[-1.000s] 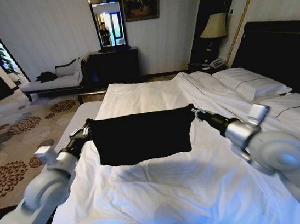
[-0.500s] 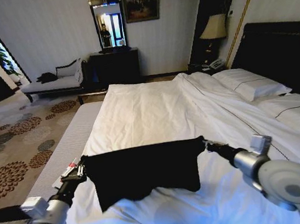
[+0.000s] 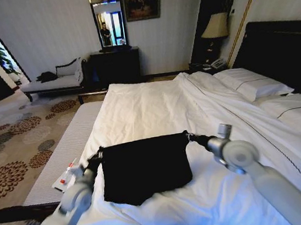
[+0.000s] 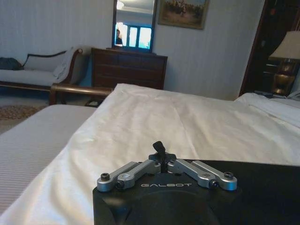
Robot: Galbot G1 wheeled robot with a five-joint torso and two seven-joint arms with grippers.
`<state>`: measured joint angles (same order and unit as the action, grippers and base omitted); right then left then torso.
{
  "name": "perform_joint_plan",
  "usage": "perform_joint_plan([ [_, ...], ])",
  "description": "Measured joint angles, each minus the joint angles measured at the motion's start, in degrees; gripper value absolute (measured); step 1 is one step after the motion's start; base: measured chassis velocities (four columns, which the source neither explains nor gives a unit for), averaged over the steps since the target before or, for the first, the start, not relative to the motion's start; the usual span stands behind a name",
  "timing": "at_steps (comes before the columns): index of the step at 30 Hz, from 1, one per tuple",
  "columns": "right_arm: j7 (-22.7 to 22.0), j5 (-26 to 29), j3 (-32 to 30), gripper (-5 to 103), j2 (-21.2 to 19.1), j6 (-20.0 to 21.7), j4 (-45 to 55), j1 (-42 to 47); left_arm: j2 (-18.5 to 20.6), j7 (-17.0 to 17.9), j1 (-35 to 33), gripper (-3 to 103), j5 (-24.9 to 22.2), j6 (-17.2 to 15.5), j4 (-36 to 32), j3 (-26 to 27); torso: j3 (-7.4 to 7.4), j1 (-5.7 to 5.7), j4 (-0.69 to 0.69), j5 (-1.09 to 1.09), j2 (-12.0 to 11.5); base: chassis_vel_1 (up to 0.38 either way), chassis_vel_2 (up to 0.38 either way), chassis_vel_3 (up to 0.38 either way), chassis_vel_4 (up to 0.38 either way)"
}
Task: Fold the clothes on the bed.
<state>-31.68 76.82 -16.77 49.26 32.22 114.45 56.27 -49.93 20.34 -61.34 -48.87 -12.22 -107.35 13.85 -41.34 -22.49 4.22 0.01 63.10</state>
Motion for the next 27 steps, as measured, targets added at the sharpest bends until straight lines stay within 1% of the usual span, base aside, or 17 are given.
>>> perform_joint_plan([
  [1, 1.0, -1.2, 1.2, 0, 0.4, -0.6, -2.3, -1.3, -0.6, -0.2, 2.6, 1, -0.2, 0.2, 2.9, -2.0, 0.00, 0.00, 0.00, 0.01, 0.0, 0.000, 0.000, 0.000, 0.000],
  [2, 1.0, -1.2, 1.2, 0, 0.4, -0.6, -2.3, -1.3, -0.6, -0.2, 2.6, 1, -0.2, 0.2, 2.9, -2.0, 0.00, 0.00, 0.00, 0.01, 0.0, 0.000, 0.000, 0.000, 0.000],
  [4, 3.1, -3.4, 3.4, 0, 1.2, -2.1, -7.3, -4.2, -2.0, -1.0, 8.4, 1, -0.3, 0.5, 9.8, -6.3, -0.01, -0.01, -0.02, -0.01, 0.0, 0.000, 0.000, 0.000, 0.000],
  [7, 4.2, -4.1, 4.6, 0, 2.5, -3.3, -12.7, -7.7, -3.9, -2.1, 13.9, 1, -0.1, 1.2, 15.7, -9.7, 0.00, -0.01, -0.01, -0.02, 0.0, 0.000, 0.000, 0.000, 0.000],
  [8, 4.2, -4.1, 4.6, 0, 2.5, -3.3, -12.7, -7.7, -3.9, -2.1, 13.9, 1, -0.1, 1.2, 15.7, -9.7, 0.00, -0.01, -0.01, -0.02, 0.0, 0.000, 0.000, 0.000, 0.000],
  [11, 4.8, -4.3, 4.9, 0, 4.2, -4.6, -18.9, -11.6, -6.4, -2.9, 18.6, 1, -0.2, 1.7, 20.1, -11.9, 0.01, 0.01, -0.02, 0.00, 0.0, 0.000, 0.000, 0.000, 0.000],
  [12, 4.8, -4.3, 4.9, 0, 4.2, -4.6, -18.9, -11.6, -6.4, -2.9, 18.6, 1, -0.2, 1.7, 20.1, -11.9, 0.01, 0.01, -0.02, 0.00, 0.0, 0.000, 0.000, 0.000, 0.000],
  [15, 5.4, -4.4, 5.4, 0, 5.0, -5.3, -22.8, -13.9, -8.4, -3.3, 22.3, 1, 0.0, 2.0, 23.7, -13.3, 0.00, 0.00, -0.01, 0.00, 0.0, 0.000, 0.000, 0.000, 0.000],
  [16, 5.4, -4.4, 5.4, 0, 5.0, -5.3, -22.8, -13.9, -8.4, -3.3, 22.3, 1, 0.0, 2.0, 23.7, -13.3, 0.00, 0.00, -0.01, 0.00, 0.0, 0.000, 0.000, 0.000, 0.000],
  [18, 5.7, -4.5, 5.9, 0, 6.0, -6.1, -25.7, -15.6, -9.9, -3.7, 25.1, 1, 0.0, 2.2, 27.0, -14.4, 0.01, 0.01, 0.00, -0.01, 0.0, 0.000, 0.000, 0.000, 0.000],
  [21, 6.2, -5.0, 6.2, 0, 7.0, -6.9, -28.5, -17.1, -10.7, -4.5, 27.3, 1, 0.0, 2.4, 30.0, -15.6, 0.01, 0.01, -0.02, -0.01, 0.0, 0.000, 0.000, 0.000, 0.000],
  [24, 6.8, -5.8, 6.5, 0, 7.5, -7.5, -29.9, -17.7, -10.9, -4.9, 28.0, 1, 0.0, 2.5, 31.1, -16.1, 0.01, 0.00, -0.02, 0.00, 0.0, 0.000, 0.000, 0.000, 0.000],
  [27, 7.9, -7.9, 6.8, 0, 8.0, -8.7, -31.4, -17.8, -11.4, -5.3, 27.9, 1, 0.0, 2.9, 32.2, -16.1, 0.02, 0.02, -0.02, -0.01, 0.0, 0.000, 0.000, 0.000, 0.000],
])
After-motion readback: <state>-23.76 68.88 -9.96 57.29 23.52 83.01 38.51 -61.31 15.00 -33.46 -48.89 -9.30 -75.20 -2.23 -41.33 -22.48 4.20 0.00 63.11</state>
